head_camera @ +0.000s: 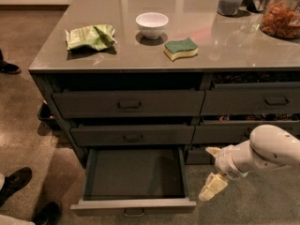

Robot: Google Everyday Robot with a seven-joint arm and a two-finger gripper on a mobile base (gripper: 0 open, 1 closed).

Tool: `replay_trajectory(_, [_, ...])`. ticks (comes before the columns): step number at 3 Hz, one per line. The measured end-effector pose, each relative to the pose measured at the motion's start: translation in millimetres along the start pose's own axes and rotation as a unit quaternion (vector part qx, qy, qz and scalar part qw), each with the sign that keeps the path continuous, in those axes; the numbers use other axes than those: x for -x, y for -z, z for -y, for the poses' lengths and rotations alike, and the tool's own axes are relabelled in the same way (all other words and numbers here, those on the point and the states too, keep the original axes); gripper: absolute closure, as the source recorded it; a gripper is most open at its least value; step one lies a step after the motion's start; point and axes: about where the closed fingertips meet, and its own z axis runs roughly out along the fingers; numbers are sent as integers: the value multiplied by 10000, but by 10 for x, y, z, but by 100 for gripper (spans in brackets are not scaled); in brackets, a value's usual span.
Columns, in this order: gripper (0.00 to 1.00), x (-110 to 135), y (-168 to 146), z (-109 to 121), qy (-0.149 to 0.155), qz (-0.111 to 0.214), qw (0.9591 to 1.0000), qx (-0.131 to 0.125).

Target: Close bottom drawer

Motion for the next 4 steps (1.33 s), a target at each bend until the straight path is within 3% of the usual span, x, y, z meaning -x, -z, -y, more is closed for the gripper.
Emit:
replay_trajectory(1, [0,-117,-427,-26,77,231,9989,389])
replay_trajectory(2, [2,-378,-1192,-191,-43,623,9920,1094])
replay_trajectory(4, [47,-893,-2254,-436,-222,1231,9720,1989])
